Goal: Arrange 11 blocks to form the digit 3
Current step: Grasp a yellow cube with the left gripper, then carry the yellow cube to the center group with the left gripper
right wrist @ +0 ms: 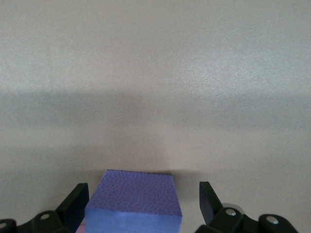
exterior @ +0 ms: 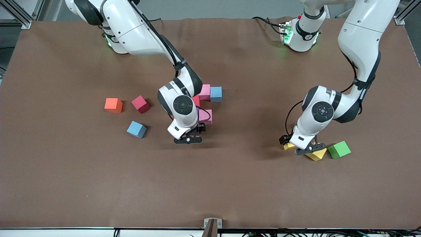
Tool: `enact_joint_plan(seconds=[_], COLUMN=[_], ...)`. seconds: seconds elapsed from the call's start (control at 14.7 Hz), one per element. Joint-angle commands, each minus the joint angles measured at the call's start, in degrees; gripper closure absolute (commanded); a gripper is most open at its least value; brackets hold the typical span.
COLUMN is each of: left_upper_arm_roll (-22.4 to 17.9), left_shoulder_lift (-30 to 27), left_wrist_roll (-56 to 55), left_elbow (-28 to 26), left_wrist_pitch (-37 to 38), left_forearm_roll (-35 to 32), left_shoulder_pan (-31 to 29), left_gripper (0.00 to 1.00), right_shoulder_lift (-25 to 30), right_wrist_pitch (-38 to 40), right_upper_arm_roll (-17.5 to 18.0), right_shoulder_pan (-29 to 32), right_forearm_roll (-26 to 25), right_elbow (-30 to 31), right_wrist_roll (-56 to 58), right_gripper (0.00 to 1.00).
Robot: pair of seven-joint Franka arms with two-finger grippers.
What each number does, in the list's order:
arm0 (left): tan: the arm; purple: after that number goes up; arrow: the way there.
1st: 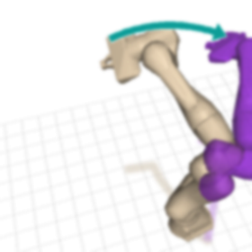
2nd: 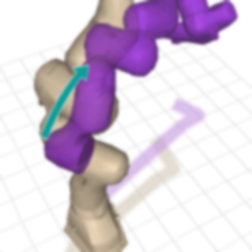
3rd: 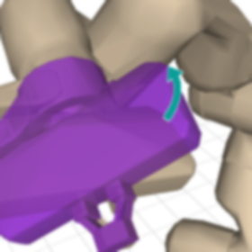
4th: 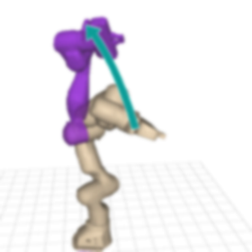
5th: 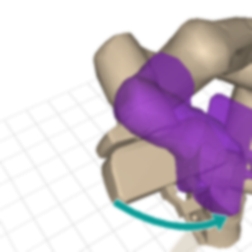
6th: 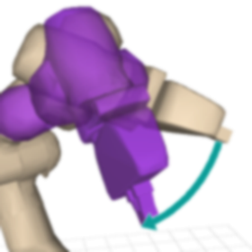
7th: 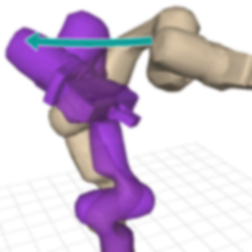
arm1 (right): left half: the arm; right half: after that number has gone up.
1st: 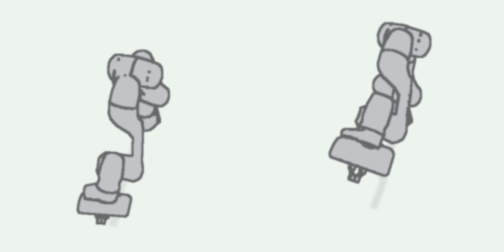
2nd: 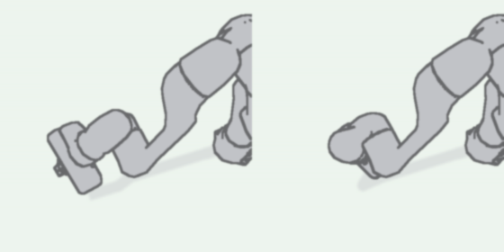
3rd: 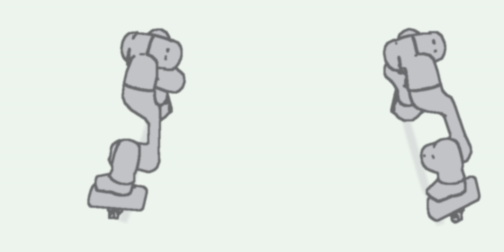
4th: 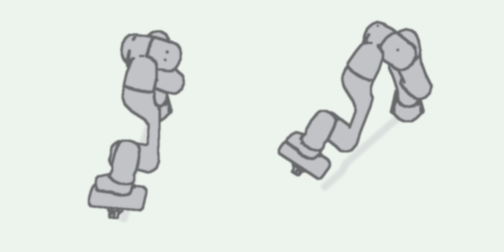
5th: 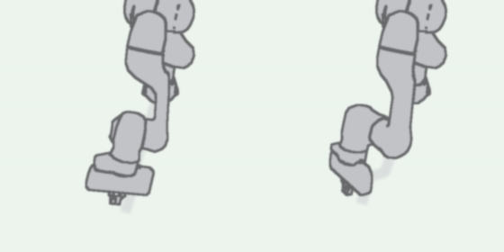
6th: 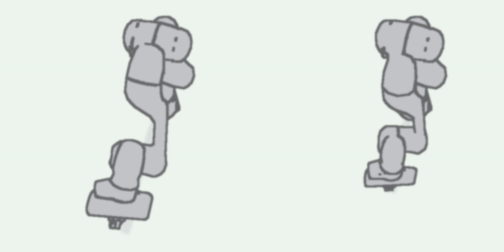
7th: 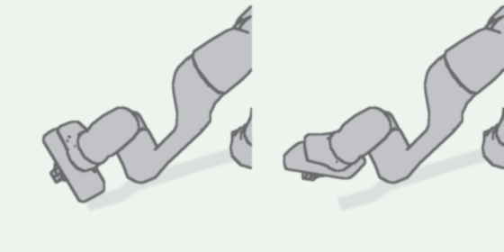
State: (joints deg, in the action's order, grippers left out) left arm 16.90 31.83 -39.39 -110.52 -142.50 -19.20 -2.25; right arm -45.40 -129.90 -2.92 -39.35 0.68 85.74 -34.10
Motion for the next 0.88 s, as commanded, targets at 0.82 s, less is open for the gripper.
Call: enact_joint_plan(seconds=[0.82], left_upper_arm_roll=[2.3], left_shoulder_lift=[-0.7], left_wrist_roll=[-25.0], left_elbow=[0.7], left_wrist_pitch=[-0.5], left_forearm_roll=[-1.1], left_shoulder_pan=[0.7], left_gripper=[0.53], right_shoulder_lift=[1.0], right_wrist_pitch=[4.7], right_upper_arm_roll=[0.3], right_shoulder_pan=[-0.4], right_forearm_roll=[-0.6], right_elbow=[-0.4], right_wrist_roll=[0.3], right_gripper=[0.0])
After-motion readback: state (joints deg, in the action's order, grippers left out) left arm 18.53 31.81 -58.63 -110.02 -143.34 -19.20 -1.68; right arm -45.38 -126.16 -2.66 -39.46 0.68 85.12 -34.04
